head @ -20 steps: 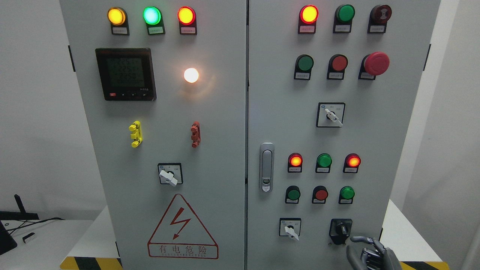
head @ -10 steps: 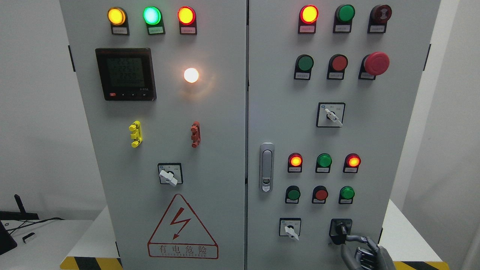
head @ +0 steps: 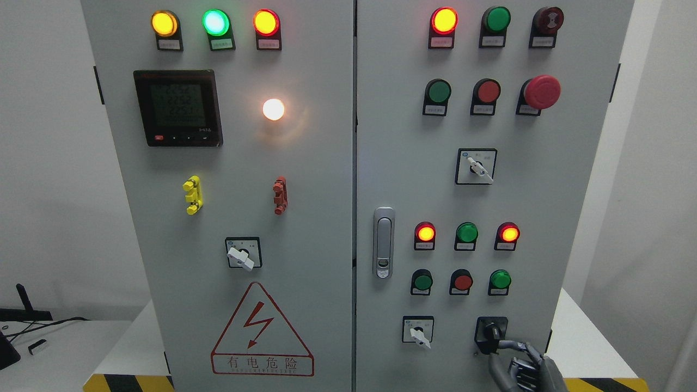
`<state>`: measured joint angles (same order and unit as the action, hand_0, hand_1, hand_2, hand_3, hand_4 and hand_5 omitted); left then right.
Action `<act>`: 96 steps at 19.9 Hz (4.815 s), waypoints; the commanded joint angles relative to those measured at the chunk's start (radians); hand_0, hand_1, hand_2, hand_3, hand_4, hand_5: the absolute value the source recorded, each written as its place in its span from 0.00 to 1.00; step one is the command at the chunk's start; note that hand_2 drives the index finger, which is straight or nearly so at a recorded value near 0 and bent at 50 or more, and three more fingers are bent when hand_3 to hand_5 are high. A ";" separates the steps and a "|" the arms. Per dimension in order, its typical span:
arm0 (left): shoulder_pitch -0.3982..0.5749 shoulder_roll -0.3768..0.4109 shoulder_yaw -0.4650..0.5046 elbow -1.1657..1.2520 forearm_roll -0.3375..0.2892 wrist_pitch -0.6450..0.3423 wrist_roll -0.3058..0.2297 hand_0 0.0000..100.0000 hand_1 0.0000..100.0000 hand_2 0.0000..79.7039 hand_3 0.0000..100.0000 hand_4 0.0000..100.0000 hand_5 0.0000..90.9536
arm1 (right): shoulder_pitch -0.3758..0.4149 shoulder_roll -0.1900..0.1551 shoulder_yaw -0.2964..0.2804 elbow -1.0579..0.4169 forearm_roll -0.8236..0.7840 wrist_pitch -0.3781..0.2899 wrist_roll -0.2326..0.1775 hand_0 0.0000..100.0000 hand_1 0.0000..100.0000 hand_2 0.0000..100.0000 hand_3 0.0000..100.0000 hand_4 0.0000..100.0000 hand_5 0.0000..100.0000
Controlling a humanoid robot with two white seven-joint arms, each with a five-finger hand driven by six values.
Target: Trip black knob to open circuit
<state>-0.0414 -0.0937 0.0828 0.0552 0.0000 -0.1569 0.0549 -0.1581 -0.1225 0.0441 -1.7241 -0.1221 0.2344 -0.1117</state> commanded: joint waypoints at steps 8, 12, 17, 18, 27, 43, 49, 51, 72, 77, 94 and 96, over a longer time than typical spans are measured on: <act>0.000 0.000 0.000 0.000 -0.031 0.000 0.000 0.12 0.39 0.00 0.00 0.00 0.00 | -0.004 0.012 0.030 0.000 0.007 0.000 0.001 0.51 0.80 0.41 1.00 1.00 0.92; 0.000 0.000 0.000 0.000 -0.031 0.000 0.000 0.12 0.39 0.00 0.00 0.00 0.00 | -0.018 0.032 0.031 0.000 0.007 0.000 0.001 0.51 0.80 0.41 1.00 1.00 0.92; 0.000 0.000 0.000 0.000 -0.031 0.000 0.000 0.12 0.39 0.00 0.00 0.00 0.00 | -0.023 0.033 0.034 -0.002 0.007 0.013 0.001 0.51 0.80 0.41 1.00 1.00 0.92; 0.000 0.000 0.000 0.000 -0.031 0.000 0.000 0.12 0.39 0.00 0.00 0.00 0.00 | -0.023 0.033 0.036 -0.002 0.007 0.013 0.001 0.51 0.80 0.41 1.00 1.00 0.92; 0.000 0.000 0.000 0.000 -0.031 0.000 0.000 0.12 0.39 0.00 0.00 0.00 0.00 | -0.023 0.038 0.045 -0.002 0.007 0.013 0.001 0.52 0.80 0.41 1.00 1.00 0.92; 0.000 0.000 0.000 0.000 -0.031 0.000 0.000 0.12 0.39 0.00 0.00 0.00 0.00 | -0.015 0.038 0.042 0.000 0.010 0.014 0.003 0.52 0.80 0.41 1.00 1.00 0.92; 0.000 0.000 0.000 0.000 -0.031 0.000 0.000 0.12 0.39 0.00 0.00 0.00 0.00 | -0.012 0.037 0.031 0.011 0.015 0.013 0.004 0.52 0.80 0.41 1.00 1.00 0.92; 0.000 0.000 0.000 0.000 -0.031 0.000 0.000 0.12 0.39 0.00 0.00 0.00 0.00 | -0.012 0.033 0.025 0.017 0.015 0.013 0.006 0.52 0.80 0.41 1.00 1.00 0.92; 0.000 0.000 0.000 0.000 -0.031 0.000 0.000 0.12 0.39 0.00 0.00 0.00 0.00 | -0.008 0.021 -0.049 0.035 0.016 0.003 0.021 0.53 0.81 0.42 1.00 1.00 0.91; 0.000 0.000 0.000 0.000 -0.031 0.000 0.000 0.12 0.39 0.00 0.00 0.00 0.00 | 0.008 0.020 -0.055 0.034 0.015 0.002 0.023 0.53 0.81 0.42 1.00 1.00 0.91; 0.000 0.000 0.000 0.000 -0.031 0.000 0.000 0.12 0.39 0.00 0.00 0.00 0.00 | 0.302 -0.016 -0.268 -0.265 -0.168 0.005 0.208 0.03 0.06 0.36 0.54 0.50 0.44; 0.000 0.000 0.000 0.000 -0.031 0.000 0.000 0.12 0.39 0.00 0.00 0.00 0.00 | 0.337 -0.016 -0.295 -0.293 -0.180 0.003 0.244 0.01 0.04 0.33 0.52 0.48 0.42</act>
<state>-0.0414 -0.0937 0.0828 0.0552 0.0000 -0.1569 0.0550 0.0764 -0.1105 -0.1349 -1.8625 -0.2325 0.2387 0.0943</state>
